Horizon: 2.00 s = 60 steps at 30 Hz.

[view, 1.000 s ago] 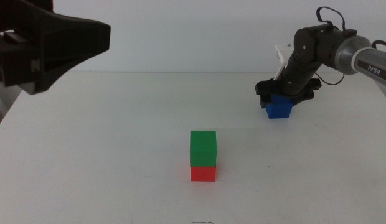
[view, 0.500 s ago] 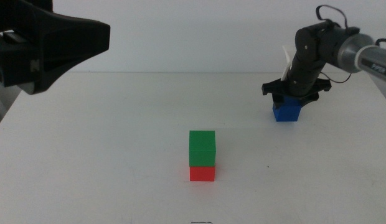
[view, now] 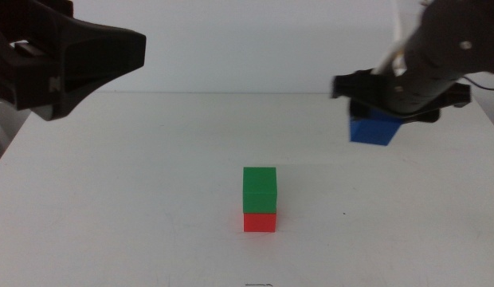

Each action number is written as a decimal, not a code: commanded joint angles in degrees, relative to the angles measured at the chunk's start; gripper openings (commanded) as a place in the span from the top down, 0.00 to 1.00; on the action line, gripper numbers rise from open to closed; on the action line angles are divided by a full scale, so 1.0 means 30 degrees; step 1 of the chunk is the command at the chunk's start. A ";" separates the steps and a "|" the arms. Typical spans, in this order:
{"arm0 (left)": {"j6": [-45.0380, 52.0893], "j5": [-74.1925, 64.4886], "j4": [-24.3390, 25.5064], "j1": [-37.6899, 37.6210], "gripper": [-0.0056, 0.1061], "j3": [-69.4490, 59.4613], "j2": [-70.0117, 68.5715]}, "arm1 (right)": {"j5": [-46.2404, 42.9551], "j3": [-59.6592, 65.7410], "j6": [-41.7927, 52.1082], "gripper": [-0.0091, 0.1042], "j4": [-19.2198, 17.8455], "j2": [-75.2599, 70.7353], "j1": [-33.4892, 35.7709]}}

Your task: Stack red cubes first, then green, then blue cubes in a specific spot.

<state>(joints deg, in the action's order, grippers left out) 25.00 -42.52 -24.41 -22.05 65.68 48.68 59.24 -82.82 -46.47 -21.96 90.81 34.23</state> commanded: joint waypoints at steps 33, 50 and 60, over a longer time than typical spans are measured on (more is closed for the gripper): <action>-0.0153 0.1321 -0.0562 -0.0033 0.11 0.0506 0.0021 | 0.3553 -0.8021 -0.3396 0.93 -0.1640 0.6332 0.6025; -0.0153 0.1321 -0.0562 -0.0033 0.11 0.0506 0.0021 | 0.3570 -0.8004 -0.3413 0.93 -0.1823 0.6997 0.6001; -0.0153 0.1321 -0.0562 -0.0033 0.11 0.0506 0.0021 | 0.3505 -0.8004 -0.4248 0.41 -0.1973 0.6997 0.6001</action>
<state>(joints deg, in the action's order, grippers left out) 25.00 -42.52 -24.41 -22.05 65.68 48.83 70.22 -104.93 -58.60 -25.14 115.02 52.47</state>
